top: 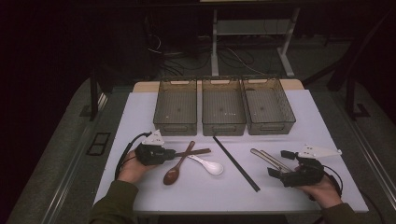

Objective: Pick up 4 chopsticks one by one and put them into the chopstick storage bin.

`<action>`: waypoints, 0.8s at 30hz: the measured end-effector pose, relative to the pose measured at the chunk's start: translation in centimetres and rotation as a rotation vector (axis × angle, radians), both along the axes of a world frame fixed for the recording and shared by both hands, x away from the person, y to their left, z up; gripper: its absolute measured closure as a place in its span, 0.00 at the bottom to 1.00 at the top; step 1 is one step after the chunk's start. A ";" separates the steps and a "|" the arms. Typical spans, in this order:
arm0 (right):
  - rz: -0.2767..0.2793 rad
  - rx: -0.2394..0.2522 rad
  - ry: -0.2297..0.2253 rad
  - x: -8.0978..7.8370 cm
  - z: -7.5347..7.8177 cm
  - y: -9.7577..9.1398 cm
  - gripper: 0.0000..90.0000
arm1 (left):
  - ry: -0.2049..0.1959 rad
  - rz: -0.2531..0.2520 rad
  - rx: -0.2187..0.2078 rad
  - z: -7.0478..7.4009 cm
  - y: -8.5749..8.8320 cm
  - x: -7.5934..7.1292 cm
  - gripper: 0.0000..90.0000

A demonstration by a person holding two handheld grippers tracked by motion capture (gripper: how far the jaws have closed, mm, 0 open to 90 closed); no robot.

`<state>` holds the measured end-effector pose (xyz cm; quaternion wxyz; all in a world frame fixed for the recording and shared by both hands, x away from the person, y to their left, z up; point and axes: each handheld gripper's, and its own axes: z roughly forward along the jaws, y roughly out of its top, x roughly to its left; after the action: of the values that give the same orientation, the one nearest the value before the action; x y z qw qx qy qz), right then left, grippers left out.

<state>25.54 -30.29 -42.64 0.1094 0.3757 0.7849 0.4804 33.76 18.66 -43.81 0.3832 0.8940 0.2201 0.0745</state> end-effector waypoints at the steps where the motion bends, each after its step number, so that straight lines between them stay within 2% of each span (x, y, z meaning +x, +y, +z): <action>1: 0.000 0.000 0.000 0.0 0.0 0.0 0.10 | -0.001 -0.003 0.000 0.0 0.0 0.0 0.89; 13: 0.000 0.001 0.001 0.0 0.0 0.0 0.10 | 0.006 -0.010 0.007 -0.1 -0.1 0.0 0.88; 24: 0.000 0.003 0.000 0.0 0.0 -0.1 0.10 | 0.032 -0.046 0.013 -0.5 -0.3 0.0 0.88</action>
<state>25.53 -30.34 -42.60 0.1089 0.3760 0.7842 0.4815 33.72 18.36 -44.31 0.3752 0.9024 0.2052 0.0527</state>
